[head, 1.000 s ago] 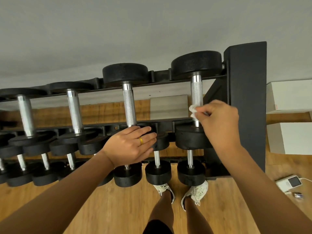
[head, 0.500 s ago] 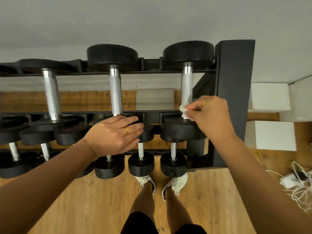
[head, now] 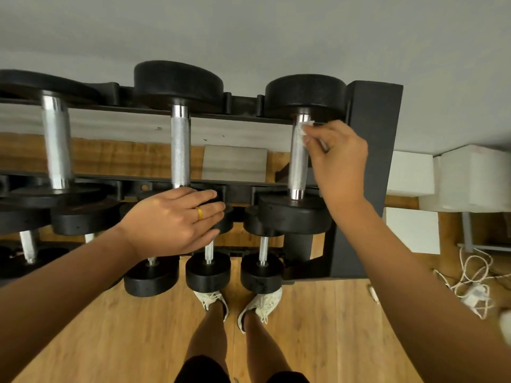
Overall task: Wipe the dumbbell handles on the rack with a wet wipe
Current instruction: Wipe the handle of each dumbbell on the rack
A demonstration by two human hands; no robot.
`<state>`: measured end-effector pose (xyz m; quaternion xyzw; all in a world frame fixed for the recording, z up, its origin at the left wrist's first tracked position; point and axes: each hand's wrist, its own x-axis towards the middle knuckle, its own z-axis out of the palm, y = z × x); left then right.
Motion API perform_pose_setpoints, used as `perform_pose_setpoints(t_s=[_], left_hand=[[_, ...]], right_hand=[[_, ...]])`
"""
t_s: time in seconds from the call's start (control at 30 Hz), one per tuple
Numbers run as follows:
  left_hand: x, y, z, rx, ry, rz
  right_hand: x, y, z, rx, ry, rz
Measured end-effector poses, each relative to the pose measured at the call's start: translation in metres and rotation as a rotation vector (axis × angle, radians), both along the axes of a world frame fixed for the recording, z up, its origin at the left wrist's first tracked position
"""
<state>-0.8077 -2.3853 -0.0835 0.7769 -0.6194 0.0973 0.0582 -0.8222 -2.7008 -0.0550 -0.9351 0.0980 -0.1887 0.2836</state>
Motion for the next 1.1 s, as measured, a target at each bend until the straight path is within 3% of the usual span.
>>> perform_pose_setpoints(t_s=[0.3,0.47,0.6,0.73,0.93,1.1], left_hand=[[0.0,0.0,-0.004,-0.036,0.01,0.001],[-0.001,0.0,-0.005,-0.056,0.006,0.003],[-0.002,0.001,-0.004,-0.049,0.002,0.007],[-0.003,-0.001,-0.005,-0.022,-0.014,0.011],[-0.012,0.0,-0.007,-0.013,-0.032,0.076],[-0.013,0.0,-0.007,-0.025,-0.04,0.083]], right_hand=[[0.01,0.004,0.005,-0.119,-0.009,0.068],[-0.028,0.011,-0.003,-0.23,0.058,0.289],[-0.012,0.004,0.005,-0.287,0.076,0.349],[-0.01,0.002,0.003,-0.291,0.079,0.369],[-0.021,-0.012,0.009,-0.348,0.177,0.593],[-0.012,-0.01,0.011,-0.361,0.218,0.598]])
